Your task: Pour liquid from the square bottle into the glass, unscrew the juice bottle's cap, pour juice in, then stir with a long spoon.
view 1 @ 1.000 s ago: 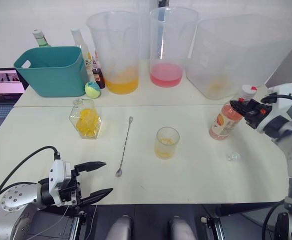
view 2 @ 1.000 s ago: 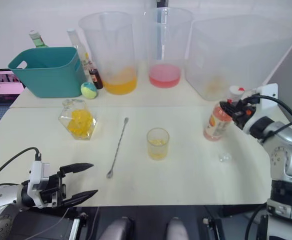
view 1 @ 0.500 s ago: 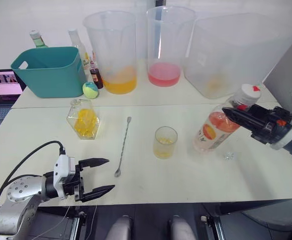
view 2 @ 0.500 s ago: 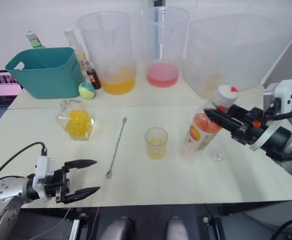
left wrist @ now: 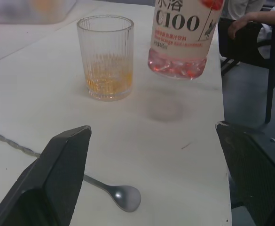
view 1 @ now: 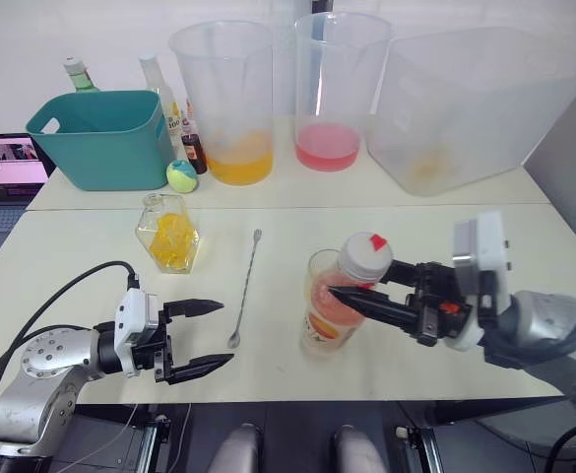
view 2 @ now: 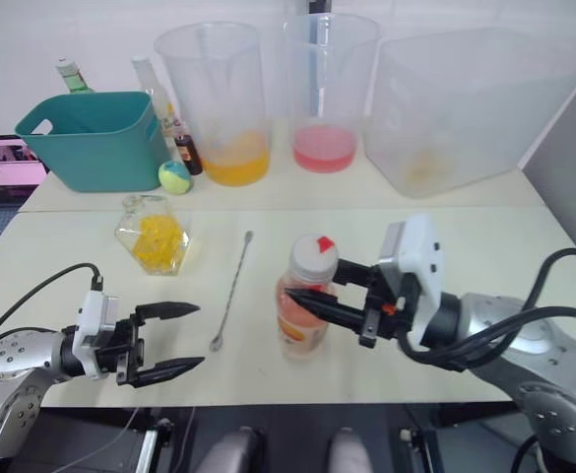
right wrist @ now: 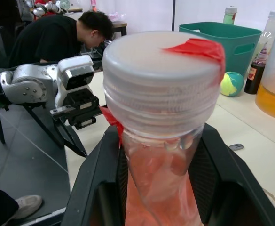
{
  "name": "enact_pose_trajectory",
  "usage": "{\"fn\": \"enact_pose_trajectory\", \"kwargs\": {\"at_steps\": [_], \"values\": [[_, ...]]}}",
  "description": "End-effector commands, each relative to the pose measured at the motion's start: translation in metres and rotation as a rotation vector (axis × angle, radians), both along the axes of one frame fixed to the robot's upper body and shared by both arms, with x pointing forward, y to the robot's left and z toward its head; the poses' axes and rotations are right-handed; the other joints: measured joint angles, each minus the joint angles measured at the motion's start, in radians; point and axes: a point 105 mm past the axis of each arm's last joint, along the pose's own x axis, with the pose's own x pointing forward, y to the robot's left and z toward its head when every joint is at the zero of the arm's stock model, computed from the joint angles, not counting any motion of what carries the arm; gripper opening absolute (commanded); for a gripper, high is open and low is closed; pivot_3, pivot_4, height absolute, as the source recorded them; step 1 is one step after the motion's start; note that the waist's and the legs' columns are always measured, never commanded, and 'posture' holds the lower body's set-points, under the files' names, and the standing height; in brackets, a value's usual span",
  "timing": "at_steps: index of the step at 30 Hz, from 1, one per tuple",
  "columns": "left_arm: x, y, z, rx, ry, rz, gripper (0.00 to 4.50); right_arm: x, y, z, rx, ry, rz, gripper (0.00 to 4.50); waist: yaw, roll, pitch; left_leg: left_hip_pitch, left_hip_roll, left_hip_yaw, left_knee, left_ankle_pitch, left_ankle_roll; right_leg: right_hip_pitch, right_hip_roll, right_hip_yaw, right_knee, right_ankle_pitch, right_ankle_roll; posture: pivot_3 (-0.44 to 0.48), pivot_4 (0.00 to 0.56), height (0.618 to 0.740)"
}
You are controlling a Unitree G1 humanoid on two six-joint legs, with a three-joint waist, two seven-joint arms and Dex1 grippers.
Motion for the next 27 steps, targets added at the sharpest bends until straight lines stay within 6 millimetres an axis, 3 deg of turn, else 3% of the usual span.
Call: {"fn": "enact_pose_trajectory", "kwargs": {"at_steps": [1, 8, 13, 15, 21, 27], "values": [[0.000, -0.004, 0.008, 0.000, -0.026, -0.017, 4.50, -0.003, 0.005, -0.008, -0.026, -0.074, 0.010, 1.24, 0.000, 0.000, 0.000, 0.000, 0.000, 0.000, 0.000, 0.000, 0.000, 0.000, 0.000, 0.000, 0.000, 0.000, 0.000, 0.000, 0.150, 0.738], [0.003, -0.004, 0.011, 0.007, -0.032, -0.010, 4.50, 0.000, 0.011, -0.043, -0.037, -0.052, 0.015, 1.24, -0.002, 0.000, 0.000, 0.000, 0.000, -0.001, 0.000, 0.000, 0.000, 0.000, 0.000, 0.000, 0.000, 0.000, 0.000, 0.000, 0.150, 0.738], [0.005, -0.006, 0.013, 0.009, -0.036, -0.006, 4.50, 0.000, 0.007, -0.053, -0.010, -0.014, 0.030, 1.18, -0.003, -0.001, -0.001, 0.002, 0.002, -0.001, 0.000, 0.000, 0.000, 0.001, 0.002, 0.000, 0.000, 0.000, 0.000, 0.000, 0.150, 0.738], [0.005, -0.006, 0.014, 0.011, -0.038, -0.007, 4.50, 0.000, 0.004, -0.053, -0.010, 0.000, 0.043, 2.25, -0.003, -0.001, -0.001, 0.003, 0.002, -0.001, 0.000, 0.000, 0.000, 0.002, 0.002, 0.000, 0.000, 0.001, -0.001, 0.000, 0.150, 0.738], [0.003, -0.008, 0.015, 0.015, -0.034, -0.014, 4.50, 0.002, 0.000, -0.038, 0.025, 0.007, 0.109, 4.34, -0.003, -0.002, -0.001, 0.003, 0.003, 0.000, 0.000, 0.000, 0.000, 0.002, 0.003, 0.001, 0.000, 0.001, -0.001, 0.000, 0.150, 0.738], [0.004, -0.009, 0.017, 0.020, -0.031, -0.027, 4.50, 0.011, -0.007, -0.024, 0.005, 0.050, 0.318, 4.48, -0.002, -0.002, 0.000, 0.003, 0.004, 0.000, 0.000, 0.000, 0.000, 0.002, 0.004, 0.001, 0.000, 0.001, -0.002, 0.000, 0.150, 0.738]]}}
